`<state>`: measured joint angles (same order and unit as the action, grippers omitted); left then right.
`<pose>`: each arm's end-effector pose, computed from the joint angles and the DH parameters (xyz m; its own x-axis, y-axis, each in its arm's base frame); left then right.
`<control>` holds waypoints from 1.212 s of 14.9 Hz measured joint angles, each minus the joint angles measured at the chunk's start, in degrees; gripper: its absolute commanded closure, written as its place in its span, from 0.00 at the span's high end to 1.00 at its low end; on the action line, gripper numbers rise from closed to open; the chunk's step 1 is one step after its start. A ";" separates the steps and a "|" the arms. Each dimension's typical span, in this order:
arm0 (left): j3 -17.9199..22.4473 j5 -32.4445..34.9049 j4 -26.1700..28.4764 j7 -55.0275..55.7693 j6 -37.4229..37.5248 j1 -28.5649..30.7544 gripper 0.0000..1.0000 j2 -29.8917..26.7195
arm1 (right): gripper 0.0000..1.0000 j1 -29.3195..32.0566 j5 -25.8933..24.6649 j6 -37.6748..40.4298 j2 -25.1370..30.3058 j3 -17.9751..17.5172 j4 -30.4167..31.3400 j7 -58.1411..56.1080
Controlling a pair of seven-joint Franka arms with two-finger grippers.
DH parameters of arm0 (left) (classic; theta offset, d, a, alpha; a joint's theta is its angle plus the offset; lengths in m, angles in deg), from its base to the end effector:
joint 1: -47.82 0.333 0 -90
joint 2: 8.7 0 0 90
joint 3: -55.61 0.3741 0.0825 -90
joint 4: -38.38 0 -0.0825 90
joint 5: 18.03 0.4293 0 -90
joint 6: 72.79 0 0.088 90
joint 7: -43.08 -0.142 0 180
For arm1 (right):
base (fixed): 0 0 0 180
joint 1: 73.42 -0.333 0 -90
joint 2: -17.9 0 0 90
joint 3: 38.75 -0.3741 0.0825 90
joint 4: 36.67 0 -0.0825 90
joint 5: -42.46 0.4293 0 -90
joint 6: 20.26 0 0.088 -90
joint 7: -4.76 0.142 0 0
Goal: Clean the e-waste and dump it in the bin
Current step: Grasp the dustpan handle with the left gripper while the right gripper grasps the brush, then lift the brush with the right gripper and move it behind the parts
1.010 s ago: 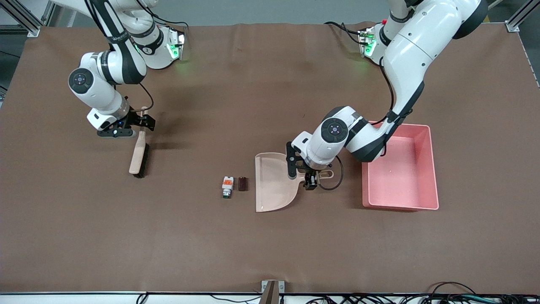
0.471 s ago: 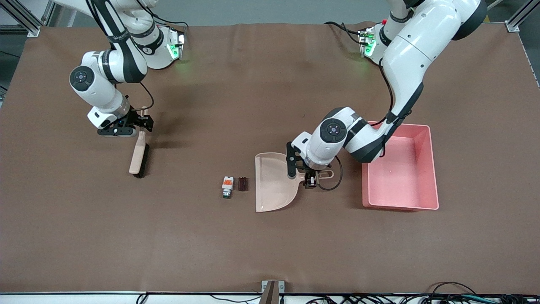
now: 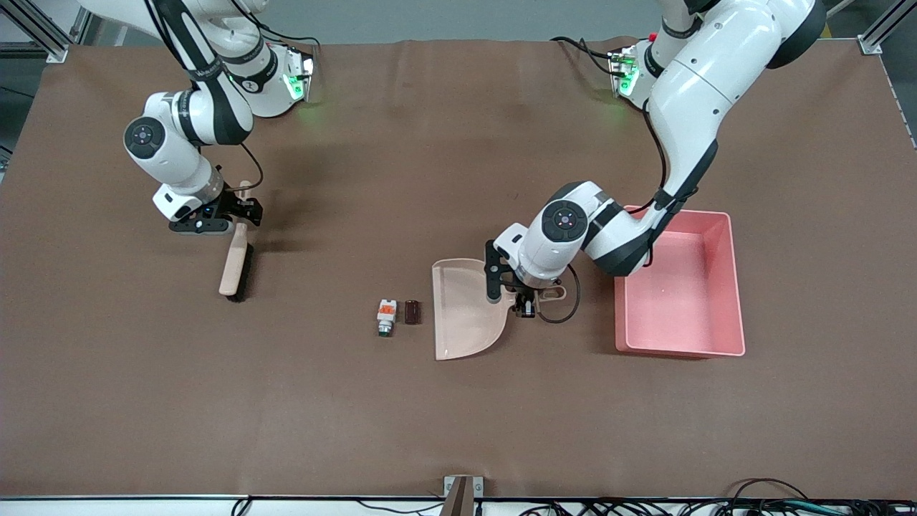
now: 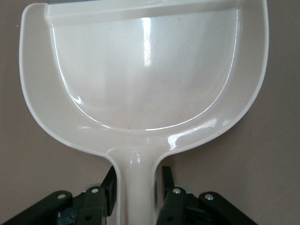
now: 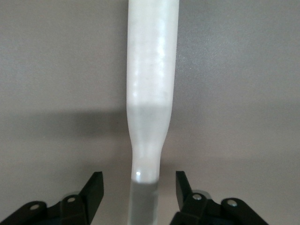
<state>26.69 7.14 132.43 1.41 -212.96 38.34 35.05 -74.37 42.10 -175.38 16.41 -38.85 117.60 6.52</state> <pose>0.6431 -0.4320 0.2021 -0.0068 -0.9915 0.1298 -0.9953 -0.0058 -0.0962 0.4300 0.0080 0.2043 0.9999 -0.0067 -0.0111 -0.0067 -1.0000 0.0029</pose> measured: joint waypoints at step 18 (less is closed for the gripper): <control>0.22 2.21 -3.96 0.00 7.62 -2.95 0.19 0.06 | 0.00 0.59 0.02 3.62 -0.31 0.09 -3.39 0.05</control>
<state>26.92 9.35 128.47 1.41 -205.34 35.39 35.11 -73.78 42.12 -171.76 16.10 -38.76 114.20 6.57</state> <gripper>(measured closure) 0.665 0.740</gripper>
